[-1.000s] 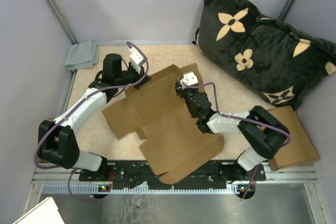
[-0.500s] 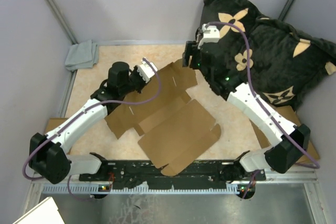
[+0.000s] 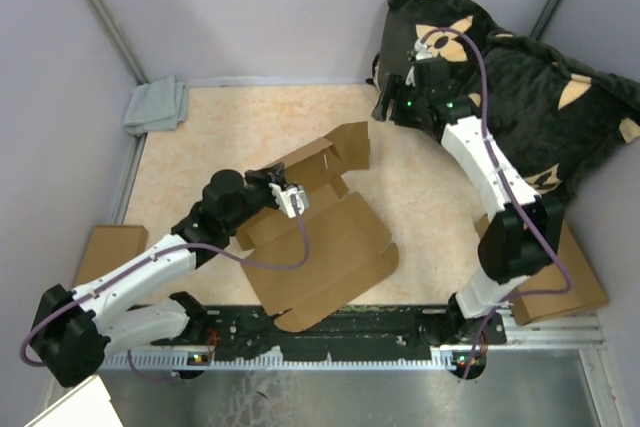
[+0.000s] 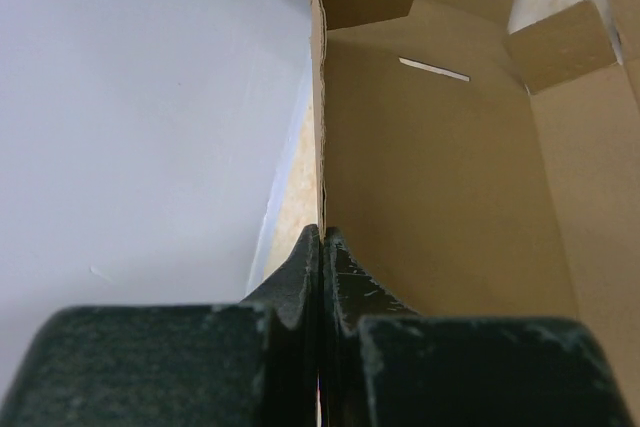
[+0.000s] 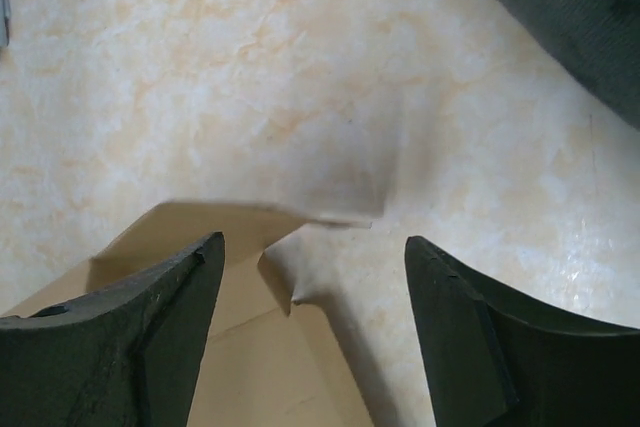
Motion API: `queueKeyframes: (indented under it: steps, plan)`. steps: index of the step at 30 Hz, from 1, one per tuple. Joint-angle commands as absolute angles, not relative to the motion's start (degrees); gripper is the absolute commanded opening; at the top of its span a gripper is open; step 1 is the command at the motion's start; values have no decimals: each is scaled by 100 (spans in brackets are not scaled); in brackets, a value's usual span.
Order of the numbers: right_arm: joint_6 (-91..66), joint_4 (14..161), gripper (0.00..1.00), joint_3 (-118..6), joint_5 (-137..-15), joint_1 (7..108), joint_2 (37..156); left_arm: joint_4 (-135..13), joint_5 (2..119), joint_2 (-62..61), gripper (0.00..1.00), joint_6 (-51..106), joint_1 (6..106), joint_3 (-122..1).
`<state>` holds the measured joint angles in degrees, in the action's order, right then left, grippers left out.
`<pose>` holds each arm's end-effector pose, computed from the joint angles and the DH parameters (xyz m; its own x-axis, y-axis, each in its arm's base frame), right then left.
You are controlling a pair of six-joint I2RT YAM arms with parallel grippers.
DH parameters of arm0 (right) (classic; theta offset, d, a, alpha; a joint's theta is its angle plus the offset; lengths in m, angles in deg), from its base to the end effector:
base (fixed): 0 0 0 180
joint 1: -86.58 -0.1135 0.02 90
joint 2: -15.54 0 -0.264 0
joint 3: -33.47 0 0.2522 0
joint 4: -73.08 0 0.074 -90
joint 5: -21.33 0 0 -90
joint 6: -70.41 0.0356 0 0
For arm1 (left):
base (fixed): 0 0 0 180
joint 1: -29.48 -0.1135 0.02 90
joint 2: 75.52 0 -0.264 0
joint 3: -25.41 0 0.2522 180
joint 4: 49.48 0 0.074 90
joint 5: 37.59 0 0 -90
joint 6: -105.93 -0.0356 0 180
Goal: Fold the paper box
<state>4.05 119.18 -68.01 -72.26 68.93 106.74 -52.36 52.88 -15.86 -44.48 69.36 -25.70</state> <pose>0.3448 0.1120 0.3583 -0.6516 0.2126 -0.7281 -0.0979 0.9283 0.3587 0.1866 -0.1563 0.2821 0.4878 0.7255 -0.4854 0.4519 0.2659 0.8515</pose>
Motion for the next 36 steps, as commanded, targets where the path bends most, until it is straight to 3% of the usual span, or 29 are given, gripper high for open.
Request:
queueKeyframes:
  steps: [1, 12, 16, 24, 36]
  plan:
    - [177, 11584, 73, -7298, -7978, 7298, 11280, -4681, 5145, -1935, 0, -4868, 7006, -2308]
    - [-606, 10106, 67, -7468, -9257, 7360, 13110, -4966, 5086, -1736, 0, -4416, 7035, -2586]
    - [-764, 9280, 66, -6996, -9869, 7373, 13069, -5182, 5097, -1473, 0, -4369, 7035, -2787]
    - [-914, 9056, 64, -6210, -10904, 7370, 12579, -5400, 4835, -1146, 0, -4298, 7061, -3110]
    - [-948, 8755, 65, -5337, -11407, 7374, 11936, -5419, 4754, -1134, 0, -4293, 7096, -3146]
